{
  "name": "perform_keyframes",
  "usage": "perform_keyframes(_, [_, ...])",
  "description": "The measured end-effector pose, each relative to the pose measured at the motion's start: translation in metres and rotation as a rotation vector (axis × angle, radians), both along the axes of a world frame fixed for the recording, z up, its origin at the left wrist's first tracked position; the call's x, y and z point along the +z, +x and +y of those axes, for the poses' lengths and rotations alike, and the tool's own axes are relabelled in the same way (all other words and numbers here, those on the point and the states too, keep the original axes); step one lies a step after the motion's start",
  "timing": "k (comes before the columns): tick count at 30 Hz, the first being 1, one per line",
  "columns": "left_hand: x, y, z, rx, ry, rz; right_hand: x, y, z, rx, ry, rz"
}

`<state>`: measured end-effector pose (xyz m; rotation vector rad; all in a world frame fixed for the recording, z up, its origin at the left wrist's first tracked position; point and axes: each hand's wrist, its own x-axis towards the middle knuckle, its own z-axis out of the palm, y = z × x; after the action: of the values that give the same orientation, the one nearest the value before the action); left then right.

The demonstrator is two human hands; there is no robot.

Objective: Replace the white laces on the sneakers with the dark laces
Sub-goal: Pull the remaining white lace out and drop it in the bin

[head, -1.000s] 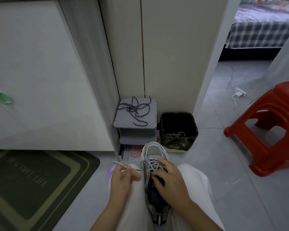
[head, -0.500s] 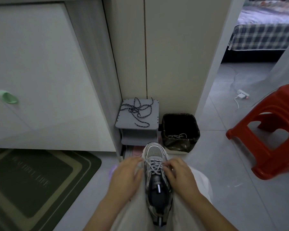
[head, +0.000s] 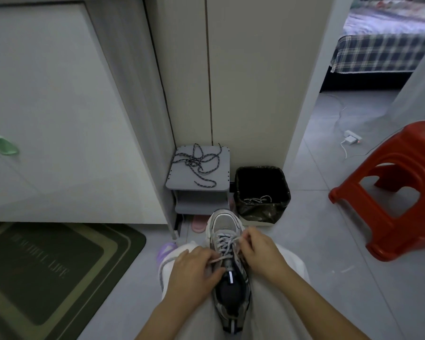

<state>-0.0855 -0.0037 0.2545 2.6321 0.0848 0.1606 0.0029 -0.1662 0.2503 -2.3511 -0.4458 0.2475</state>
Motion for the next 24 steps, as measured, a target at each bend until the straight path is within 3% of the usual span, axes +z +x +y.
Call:
perform_keyframes(5, [0.001,-0.003,-0.004,0.050,0.063,0.035,0.003,0.007,0.001,0.032,-0.006,-0.001])
perform_keyframes(8, [-0.010,-0.006,-0.001,0.053,0.004,-0.024,0.000,0.003,-0.008,0.020,0.044,0.083])
perform_keyframes(15, [-0.037,-0.012,0.001,0.024,0.019,-0.093,-0.007,0.000,-0.013,0.047,-0.005,0.029])
perform_keyframes(20, [-0.045,-0.011,0.001,0.023,0.056,-0.121,-0.004,0.001,-0.016,-0.113,0.282,0.186])
perform_keyframes(24, [-0.049,-0.011,0.001,0.034,0.032,-0.134,-0.011,-0.007,-0.016,0.013,0.089,0.082])
